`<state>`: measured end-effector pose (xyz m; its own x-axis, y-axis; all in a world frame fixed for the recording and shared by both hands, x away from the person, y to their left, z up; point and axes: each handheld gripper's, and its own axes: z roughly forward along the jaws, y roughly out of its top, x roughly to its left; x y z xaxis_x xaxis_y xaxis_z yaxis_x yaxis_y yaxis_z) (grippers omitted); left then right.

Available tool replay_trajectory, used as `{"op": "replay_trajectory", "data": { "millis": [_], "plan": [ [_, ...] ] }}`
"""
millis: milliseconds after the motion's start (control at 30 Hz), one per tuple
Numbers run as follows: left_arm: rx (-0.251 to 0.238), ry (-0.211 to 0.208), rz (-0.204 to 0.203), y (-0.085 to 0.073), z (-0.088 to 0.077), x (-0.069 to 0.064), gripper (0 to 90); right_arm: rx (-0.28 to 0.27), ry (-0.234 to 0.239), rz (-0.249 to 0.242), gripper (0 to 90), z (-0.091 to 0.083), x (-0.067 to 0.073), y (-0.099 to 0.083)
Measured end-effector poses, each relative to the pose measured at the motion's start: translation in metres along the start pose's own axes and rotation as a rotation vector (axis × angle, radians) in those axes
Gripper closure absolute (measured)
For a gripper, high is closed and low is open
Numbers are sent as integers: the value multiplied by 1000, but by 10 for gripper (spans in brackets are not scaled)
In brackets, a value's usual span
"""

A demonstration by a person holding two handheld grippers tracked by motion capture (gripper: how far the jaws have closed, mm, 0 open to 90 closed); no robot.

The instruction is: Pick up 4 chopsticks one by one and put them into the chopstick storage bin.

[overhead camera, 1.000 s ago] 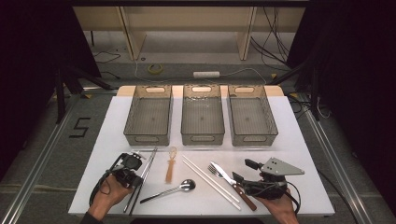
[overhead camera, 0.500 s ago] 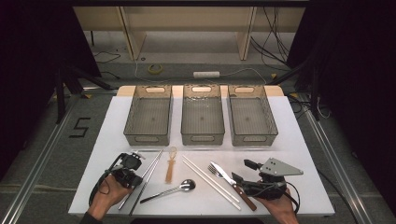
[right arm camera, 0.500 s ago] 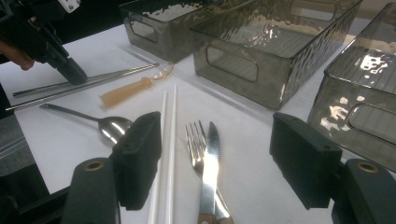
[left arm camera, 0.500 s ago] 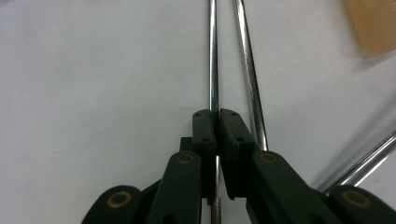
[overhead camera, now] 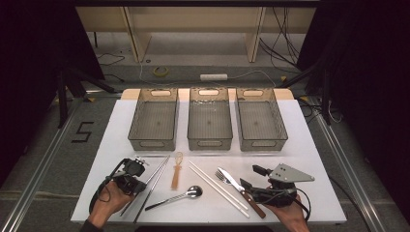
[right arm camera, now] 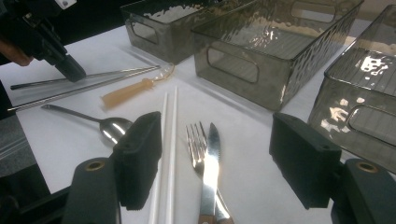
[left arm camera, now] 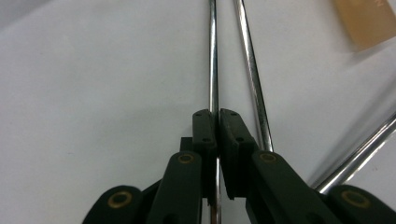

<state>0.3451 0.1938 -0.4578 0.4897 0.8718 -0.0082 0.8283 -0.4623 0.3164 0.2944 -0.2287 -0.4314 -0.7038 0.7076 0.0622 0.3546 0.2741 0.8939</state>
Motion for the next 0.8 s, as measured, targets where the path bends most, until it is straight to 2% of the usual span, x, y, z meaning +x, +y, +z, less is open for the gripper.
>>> {"op": "replay_trajectory", "data": {
  "millis": [200, 367, 600, 800],
  "plan": [
    [-16, -9, 17, -2, -6, 2, 851, -1, 0, 0, 355, 0, 0, 0],
    [-56, -20, 29, -4, -15, 3, 851, 0, -1, -1, 355, 0, 0, 0],
    [-95, -41, 73, -4, -30, -3, 851, 1, 0, 0, 355, 0, 0, 0],
    [-167, -72, 78, 0, -44, -3, 850, -4, 3, 1, 352, 0, 0, 0]
  ]
}}
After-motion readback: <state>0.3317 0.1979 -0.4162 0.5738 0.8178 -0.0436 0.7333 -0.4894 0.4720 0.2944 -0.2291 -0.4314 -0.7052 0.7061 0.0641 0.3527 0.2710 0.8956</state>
